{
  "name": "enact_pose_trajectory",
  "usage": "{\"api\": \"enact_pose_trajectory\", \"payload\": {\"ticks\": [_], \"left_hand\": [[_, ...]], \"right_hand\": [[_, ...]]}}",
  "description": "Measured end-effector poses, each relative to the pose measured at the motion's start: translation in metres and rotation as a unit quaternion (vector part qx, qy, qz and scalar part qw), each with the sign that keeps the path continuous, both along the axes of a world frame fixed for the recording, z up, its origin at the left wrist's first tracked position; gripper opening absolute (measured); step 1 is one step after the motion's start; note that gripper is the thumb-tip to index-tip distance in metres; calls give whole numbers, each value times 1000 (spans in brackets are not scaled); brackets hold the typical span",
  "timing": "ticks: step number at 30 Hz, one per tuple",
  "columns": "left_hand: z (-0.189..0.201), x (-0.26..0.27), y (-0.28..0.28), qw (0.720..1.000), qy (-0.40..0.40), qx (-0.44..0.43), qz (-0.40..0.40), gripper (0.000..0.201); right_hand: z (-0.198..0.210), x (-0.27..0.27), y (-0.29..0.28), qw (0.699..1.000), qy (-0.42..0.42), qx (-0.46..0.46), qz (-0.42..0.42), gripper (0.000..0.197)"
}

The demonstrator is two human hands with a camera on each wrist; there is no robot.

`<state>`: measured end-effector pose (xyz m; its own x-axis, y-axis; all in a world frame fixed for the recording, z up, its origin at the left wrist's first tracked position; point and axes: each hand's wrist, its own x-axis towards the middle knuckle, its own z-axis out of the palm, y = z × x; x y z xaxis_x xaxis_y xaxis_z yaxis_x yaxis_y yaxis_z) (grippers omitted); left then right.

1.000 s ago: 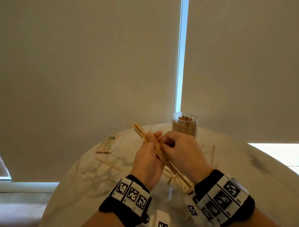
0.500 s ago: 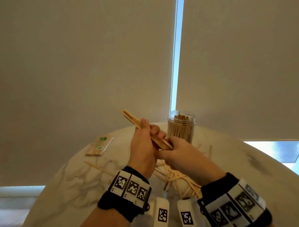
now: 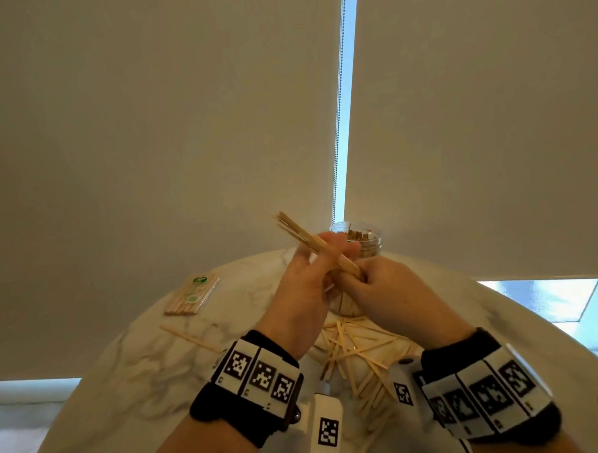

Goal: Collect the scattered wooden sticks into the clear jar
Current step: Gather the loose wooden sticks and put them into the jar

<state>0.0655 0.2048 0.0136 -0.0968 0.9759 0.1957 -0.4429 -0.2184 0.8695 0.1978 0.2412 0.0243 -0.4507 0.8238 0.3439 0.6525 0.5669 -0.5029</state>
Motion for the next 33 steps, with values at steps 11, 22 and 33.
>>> {"api": "enact_pose_trajectory", "payload": {"ticks": [11,22,33], "left_hand": [[16,-4,-6,994,29,-1,107,54],[-4,-18,6,921,357,-30,153,44],[-9,-29,12,927,245,-25,283,46]], "right_hand": [[1,4,-4,989,-137,40,-24,23],[-4,7,1,989,-148,-16,-20,24],[5,9,0,996,-68,63,6,30]]}}
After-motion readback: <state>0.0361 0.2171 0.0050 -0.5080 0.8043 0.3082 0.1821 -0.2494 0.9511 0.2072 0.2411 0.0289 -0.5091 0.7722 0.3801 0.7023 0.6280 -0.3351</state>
